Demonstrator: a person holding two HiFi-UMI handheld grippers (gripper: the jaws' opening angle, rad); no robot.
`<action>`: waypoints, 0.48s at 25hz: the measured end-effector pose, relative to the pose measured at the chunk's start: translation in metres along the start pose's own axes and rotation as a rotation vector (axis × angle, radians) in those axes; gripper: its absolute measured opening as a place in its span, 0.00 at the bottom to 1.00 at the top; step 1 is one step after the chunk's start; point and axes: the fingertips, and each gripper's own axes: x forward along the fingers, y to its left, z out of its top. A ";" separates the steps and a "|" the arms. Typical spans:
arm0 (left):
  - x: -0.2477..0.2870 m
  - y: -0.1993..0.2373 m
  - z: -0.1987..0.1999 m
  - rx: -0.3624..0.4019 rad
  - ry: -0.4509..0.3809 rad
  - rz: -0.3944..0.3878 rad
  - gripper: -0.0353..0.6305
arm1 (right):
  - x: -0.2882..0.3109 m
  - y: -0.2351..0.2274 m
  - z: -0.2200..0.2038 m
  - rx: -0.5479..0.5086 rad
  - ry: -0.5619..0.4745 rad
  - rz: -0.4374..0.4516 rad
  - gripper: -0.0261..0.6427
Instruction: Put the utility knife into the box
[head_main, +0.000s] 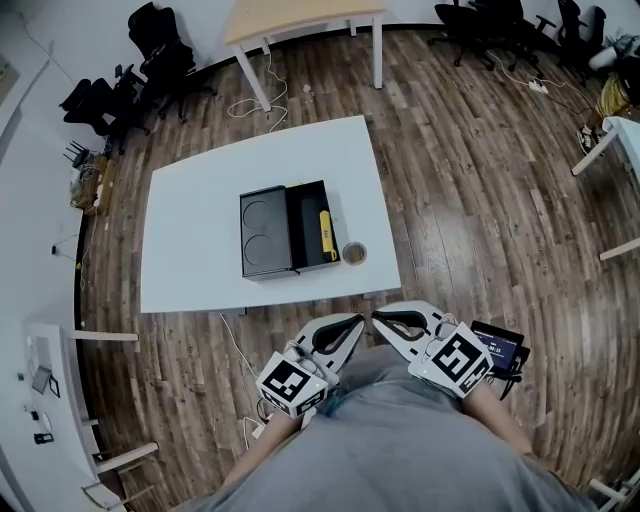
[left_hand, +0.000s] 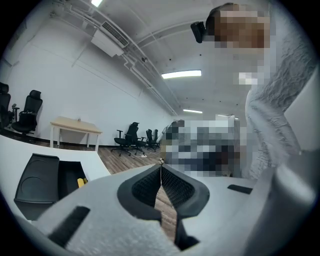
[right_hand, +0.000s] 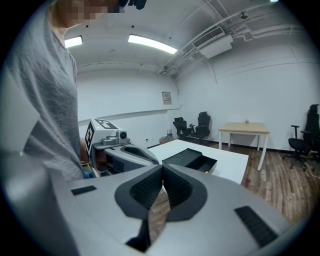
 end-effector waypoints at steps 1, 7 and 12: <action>0.000 0.000 0.000 0.000 0.001 -0.002 0.08 | 0.000 0.000 0.000 0.000 0.001 0.000 0.08; -0.001 0.000 -0.001 -0.002 0.009 -0.003 0.08 | 0.002 0.001 0.002 -0.002 0.006 0.004 0.08; -0.002 0.002 -0.001 -0.004 0.010 -0.001 0.08 | 0.003 0.002 0.003 -0.004 0.020 0.007 0.08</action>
